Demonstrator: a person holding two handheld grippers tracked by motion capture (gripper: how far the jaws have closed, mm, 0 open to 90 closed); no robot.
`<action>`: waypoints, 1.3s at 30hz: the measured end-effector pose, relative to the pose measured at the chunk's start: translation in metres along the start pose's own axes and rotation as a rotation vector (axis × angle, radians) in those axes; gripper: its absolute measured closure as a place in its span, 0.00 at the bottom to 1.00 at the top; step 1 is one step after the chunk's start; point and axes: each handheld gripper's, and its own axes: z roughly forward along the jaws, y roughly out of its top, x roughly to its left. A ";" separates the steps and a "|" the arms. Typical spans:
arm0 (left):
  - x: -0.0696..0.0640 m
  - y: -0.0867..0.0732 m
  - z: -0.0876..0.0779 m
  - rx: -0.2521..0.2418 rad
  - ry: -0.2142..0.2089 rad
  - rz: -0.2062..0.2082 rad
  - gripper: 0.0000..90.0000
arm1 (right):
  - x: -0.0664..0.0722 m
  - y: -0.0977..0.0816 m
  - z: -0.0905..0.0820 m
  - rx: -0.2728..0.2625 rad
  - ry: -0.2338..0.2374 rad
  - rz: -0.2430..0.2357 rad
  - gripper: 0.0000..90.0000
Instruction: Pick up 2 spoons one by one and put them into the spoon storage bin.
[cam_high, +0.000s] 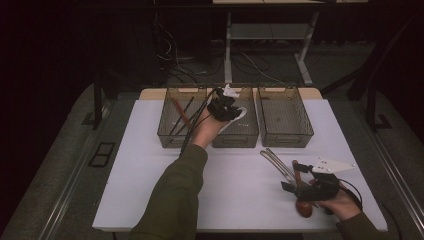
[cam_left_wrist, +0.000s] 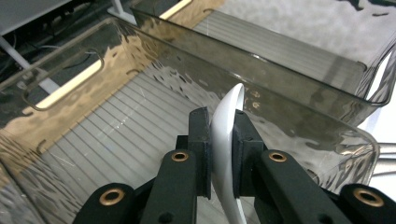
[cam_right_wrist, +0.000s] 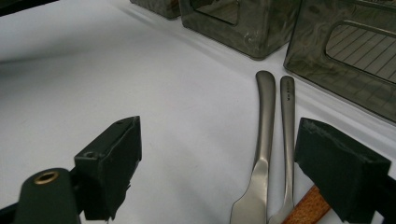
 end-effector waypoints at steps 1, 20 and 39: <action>0.000 -0.001 0.001 0.007 0.003 -0.003 0.89 | 0.000 0.000 0.000 0.001 0.000 0.001 0.16; -0.003 0.002 -0.008 -0.035 -0.024 -0.018 0.62 | 0.000 0.000 0.000 0.002 0.002 -0.002 0.16; -0.017 -0.025 -0.060 -0.124 -0.123 -0.071 0.41 | 0.000 -0.001 0.001 0.010 0.001 -0.003 0.16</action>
